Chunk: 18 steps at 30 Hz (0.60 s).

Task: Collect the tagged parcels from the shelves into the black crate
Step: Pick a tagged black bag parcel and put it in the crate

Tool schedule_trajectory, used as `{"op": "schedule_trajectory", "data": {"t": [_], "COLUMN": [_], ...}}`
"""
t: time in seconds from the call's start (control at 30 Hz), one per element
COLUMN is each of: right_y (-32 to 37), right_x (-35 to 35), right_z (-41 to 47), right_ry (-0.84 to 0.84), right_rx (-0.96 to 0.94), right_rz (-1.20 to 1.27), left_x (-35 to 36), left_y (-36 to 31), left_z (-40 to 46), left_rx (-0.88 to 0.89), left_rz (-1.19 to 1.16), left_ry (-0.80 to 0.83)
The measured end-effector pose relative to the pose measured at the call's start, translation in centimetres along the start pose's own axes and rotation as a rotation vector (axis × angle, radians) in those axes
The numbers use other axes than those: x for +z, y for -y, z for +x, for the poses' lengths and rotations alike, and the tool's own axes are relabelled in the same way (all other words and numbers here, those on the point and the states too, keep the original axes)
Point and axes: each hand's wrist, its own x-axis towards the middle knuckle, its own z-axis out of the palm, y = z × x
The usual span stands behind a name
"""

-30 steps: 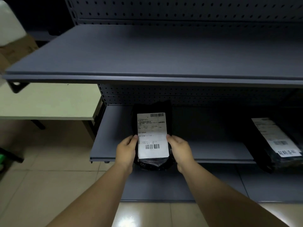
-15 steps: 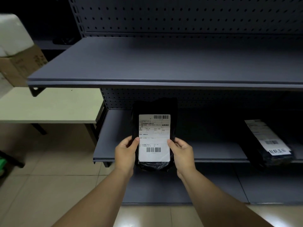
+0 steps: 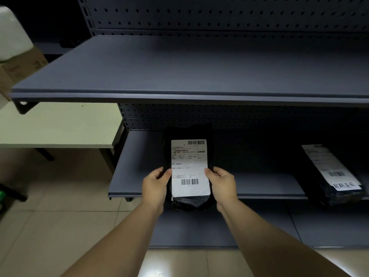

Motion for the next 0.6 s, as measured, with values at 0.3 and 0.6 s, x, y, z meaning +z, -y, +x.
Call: {"op": "schedule_trajectory", "data": {"t": [0.3,0.6], "right_y": [-0.4,-0.8], "right_x": [1.0,2.1], "right_z": [3.0,4.8], "right_ry": [-0.012,-0.039], "right_rx": [0.133,0.135], "right_rz": [-0.204,-0.333], "left_x": [0.4,0.7], "left_y": [0.6,0.9], "left_z": [2.8,4.7], "left_rx": [-0.093,-0.111], "left_rz": [0.144,0.227], "left_ry": [-0.018,-0.029]}}
